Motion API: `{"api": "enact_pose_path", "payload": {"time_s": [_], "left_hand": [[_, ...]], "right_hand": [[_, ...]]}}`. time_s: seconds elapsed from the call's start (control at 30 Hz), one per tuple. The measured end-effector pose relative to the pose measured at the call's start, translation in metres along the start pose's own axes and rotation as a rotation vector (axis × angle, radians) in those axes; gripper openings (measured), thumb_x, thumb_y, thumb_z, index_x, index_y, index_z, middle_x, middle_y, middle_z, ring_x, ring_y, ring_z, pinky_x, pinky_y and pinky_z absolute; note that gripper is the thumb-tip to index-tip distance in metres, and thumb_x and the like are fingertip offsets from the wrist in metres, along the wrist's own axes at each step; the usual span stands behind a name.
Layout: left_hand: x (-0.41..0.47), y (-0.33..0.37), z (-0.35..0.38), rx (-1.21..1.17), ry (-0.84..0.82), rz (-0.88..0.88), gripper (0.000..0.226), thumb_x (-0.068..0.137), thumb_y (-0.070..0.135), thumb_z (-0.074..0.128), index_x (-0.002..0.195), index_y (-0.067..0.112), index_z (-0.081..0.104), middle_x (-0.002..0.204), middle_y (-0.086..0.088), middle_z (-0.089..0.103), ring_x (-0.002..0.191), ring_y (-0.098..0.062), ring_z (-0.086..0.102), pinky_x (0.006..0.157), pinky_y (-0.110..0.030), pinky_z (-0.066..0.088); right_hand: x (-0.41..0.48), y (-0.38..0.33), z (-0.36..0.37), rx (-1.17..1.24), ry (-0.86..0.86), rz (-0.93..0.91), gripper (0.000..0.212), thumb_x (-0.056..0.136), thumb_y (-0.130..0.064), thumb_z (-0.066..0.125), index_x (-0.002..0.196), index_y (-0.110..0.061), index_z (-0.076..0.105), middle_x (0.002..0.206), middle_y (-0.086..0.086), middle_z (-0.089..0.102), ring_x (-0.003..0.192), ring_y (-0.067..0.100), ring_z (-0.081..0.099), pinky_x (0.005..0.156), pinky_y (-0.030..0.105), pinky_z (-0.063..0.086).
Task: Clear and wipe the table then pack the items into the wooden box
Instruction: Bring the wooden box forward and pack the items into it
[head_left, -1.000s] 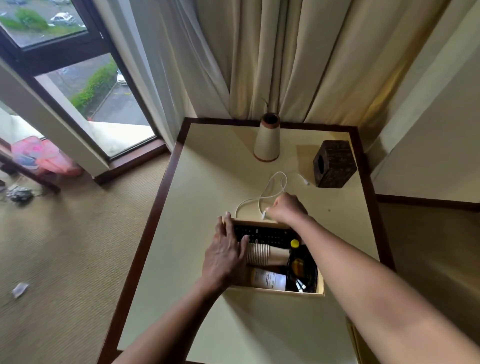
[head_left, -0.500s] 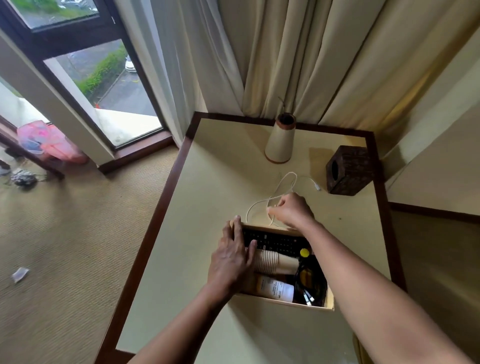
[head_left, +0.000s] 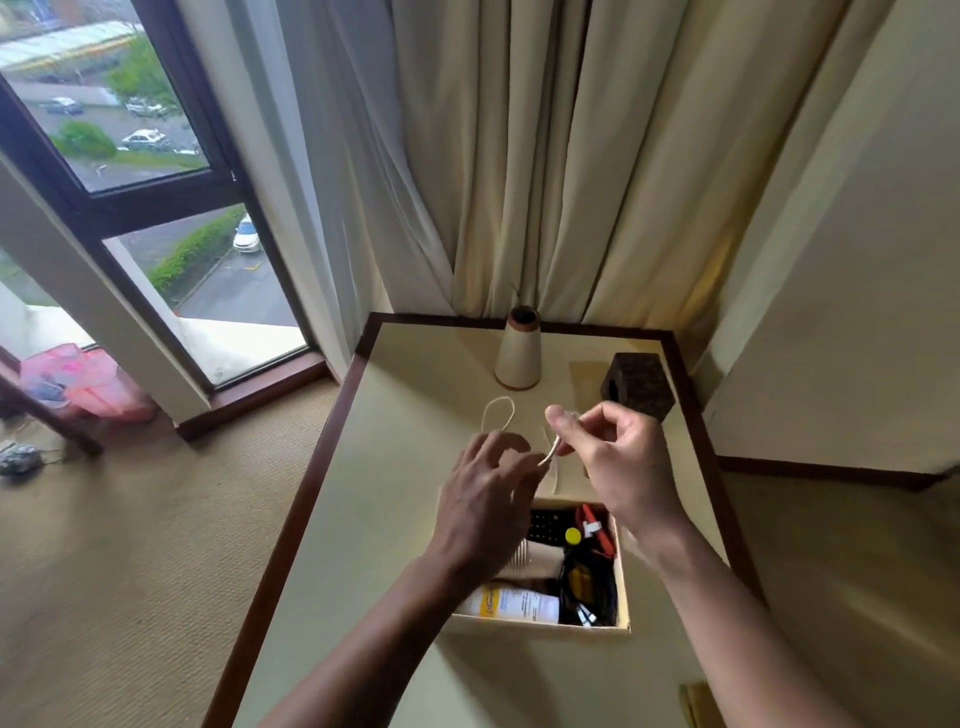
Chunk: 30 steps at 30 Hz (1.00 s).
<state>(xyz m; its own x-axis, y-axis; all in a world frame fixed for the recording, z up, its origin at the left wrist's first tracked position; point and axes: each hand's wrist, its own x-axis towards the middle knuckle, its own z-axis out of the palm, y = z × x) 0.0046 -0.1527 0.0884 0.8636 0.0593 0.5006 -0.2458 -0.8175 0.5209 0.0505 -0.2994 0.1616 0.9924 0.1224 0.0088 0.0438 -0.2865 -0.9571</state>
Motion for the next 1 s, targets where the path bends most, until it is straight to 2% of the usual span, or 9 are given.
{"api": "enact_pose_path", "payload": {"time_s": [0.17, 0.3, 0.37, 0.43, 0.53, 0.67, 0.77, 0.83, 1.0], "left_hand": [[0.035, 0.041, -0.043, -0.658, 0.010, -0.397, 0.020, 0.096, 0.039, 0.066, 0.103, 0.028, 0.082, 0.098, -0.001, 0.059, 0.096, -0.016, 0.054, 0.080, -0.030, 0.045], [0.061, 0.073, -0.083, -1.014, -0.028, -0.621, 0.024, 0.101, 0.027, 0.060, 0.106, 0.017, 0.082, 0.092, 0.004, 0.073, 0.086, -0.005, 0.060, 0.078, -0.025, 0.043], [0.068, 0.083, -0.096, -1.169, -0.069, -0.705, 0.023, 0.101, 0.022, 0.060, 0.105, 0.016, 0.082, 0.082, 0.003, 0.059, 0.078, -0.011, 0.050, 0.075, -0.028, 0.040], [0.075, 0.081, -0.107, -1.192, -0.069, -0.714, 0.024, 0.101, 0.025, 0.061, 0.107, 0.015, 0.081, 0.088, -0.002, 0.054, 0.076, -0.012, 0.048, 0.069, -0.028, 0.039], [0.082, 0.059, -0.119, -0.662, 0.014, -0.567, 0.044, 0.097, 0.042, 0.066, 0.125, 0.008, 0.072, 0.105, 0.000, 0.068, 0.096, -0.004, 0.062, 0.080, -0.031, 0.047], [0.076, 0.037, -0.125, 0.070, 0.016, -0.306, 0.099, 0.091, 0.069, 0.056, 0.164, 0.024, 0.006, 0.164, 0.000, 0.021, 0.151, -0.019, 0.017, 0.122, -0.041, 0.022], [0.066, 0.036, -0.131, -0.062, -0.267, -0.027, 0.058, 0.103, 0.060, 0.040, 0.152, 0.030, 0.046, 0.156, 0.003, 0.046, 0.146, -0.007, 0.034, 0.119, -0.038, 0.028], [0.059, 0.042, -0.132, -0.345, -0.379, -0.042, 0.038, 0.108, 0.038, 0.043, 0.121, 0.014, 0.070, 0.113, -0.003, 0.073, 0.108, -0.004, 0.065, 0.095, -0.025, 0.046], [0.055, 0.070, -0.137, -1.039, -0.342, -0.212, 0.038, 0.108, 0.024, 0.041, 0.094, -0.003, 0.063, 0.079, -0.017, 0.064, 0.083, -0.034, 0.059, 0.083, -0.038, 0.051]], "right_hand": [[-0.014, -0.004, -0.003, 0.169, -0.097, -0.006, 0.020, 0.101, -0.028, 0.053, 0.106, -0.031, 0.072, 0.107, -0.007, 0.071, 0.100, 0.013, 0.062, 0.077, 0.026, 0.045], [-0.021, -0.002, 0.016, -0.028, -0.336, -0.127, 0.054, 0.077, -0.062, 0.062, 0.129, -0.049, 0.055, 0.136, -0.020, 0.054, 0.131, 0.005, 0.045, 0.105, 0.036, 0.040], [-0.022, -0.006, 0.023, -0.085, -0.344, -0.185, 0.041, 0.086, -0.066, 0.056, 0.124, -0.050, 0.058, 0.135, -0.028, 0.054, 0.136, 0.007, 0.042, 0.113, 0.044, 0.033], [-0.022, -0.013, 0.023, -0.083, -0.344, -0.196, 0.025, 0.099, -0.054, 0.051, 0.113, -0.041, 0.067, 0.122, -0.024, 0.066, 0.125, 0.007, 0.053, 0.110, 0.044, 0.036], [-0.025, -0.027, 0.010, -0.042, -0.336, -0.234, 0.024, 0.103, -0.039, 0.051, 0.095, -0.029, 0.071, 0.084, -0.005, 0.073, 0.082, 0.017, 0.066, 0.080, 0.034, 0.048], [-0.020, -0.043, -0.017, -0.147, -0.399, -0.358, 0.026, 0.100, -0.045, 0.048, 0.101, -0.033, 0.071, 0.071, -0.006, 0.061, 0.067, 0.009, 0.056, 0.064, 0.023, 0.046], [-0.010, -0.057, -0.029, -0.146, -0.429, -0.399, 0.024, 0.103, -0.040, 0.049, 0.100, -0.028, 0.069, 0.063, -0.007, 0.051, 0.057, 0.009, 0.045, 0.054, 0.025, 0.040], [-0.004, -0.064, -0.036, -0.117, -0.370, -0.425, 0.022, 0.104, -0.032, 0.050, 0.099, -0.022, 0.068, 0.057, -0.012, 0.047, 0.052, 0.004, 0.039, 0.049, 0.022, 0.035], [0.000, -0.067, -0.034, 0.094, -0.211, -0.380, 0.025, 0.099, -0.039, 0.057, 0.097, -0.018, 0.070, 0.068, -0.002, 0.061, 0.064, 0.011, 0.057, 0.063, 0.024, 0.049]]}}
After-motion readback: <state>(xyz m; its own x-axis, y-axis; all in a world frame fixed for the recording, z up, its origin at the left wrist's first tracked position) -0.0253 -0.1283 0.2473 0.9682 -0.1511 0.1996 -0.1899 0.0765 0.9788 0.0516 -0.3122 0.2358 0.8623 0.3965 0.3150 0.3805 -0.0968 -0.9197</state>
